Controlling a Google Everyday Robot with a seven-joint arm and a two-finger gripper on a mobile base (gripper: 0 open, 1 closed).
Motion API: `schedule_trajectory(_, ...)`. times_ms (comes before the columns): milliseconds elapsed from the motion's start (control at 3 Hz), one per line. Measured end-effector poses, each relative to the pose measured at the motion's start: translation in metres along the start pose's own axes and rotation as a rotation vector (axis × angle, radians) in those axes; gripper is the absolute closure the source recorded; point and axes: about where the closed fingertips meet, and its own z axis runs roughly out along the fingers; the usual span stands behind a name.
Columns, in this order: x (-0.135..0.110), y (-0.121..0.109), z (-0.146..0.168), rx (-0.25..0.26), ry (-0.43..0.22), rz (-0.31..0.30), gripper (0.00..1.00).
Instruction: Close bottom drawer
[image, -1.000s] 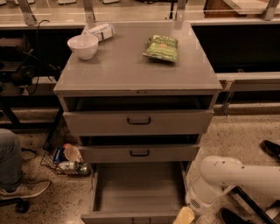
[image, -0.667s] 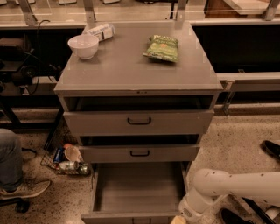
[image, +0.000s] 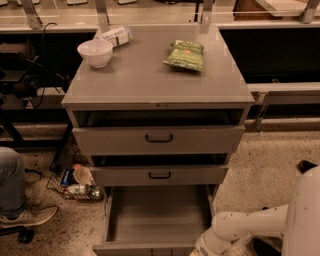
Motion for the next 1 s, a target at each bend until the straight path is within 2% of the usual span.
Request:
schedule_trajectory(333,-0.002,-0.001,0.002,0.004,-0.012,0.001,0.93)
schedule_trajectory(667,-0.002,0.000,0.003,0.002,-0.010,0.000,1.00)
schedule_trajectory(1000,0.002,-0.010,0.020,0.037,-0.006,0.025,1.00)
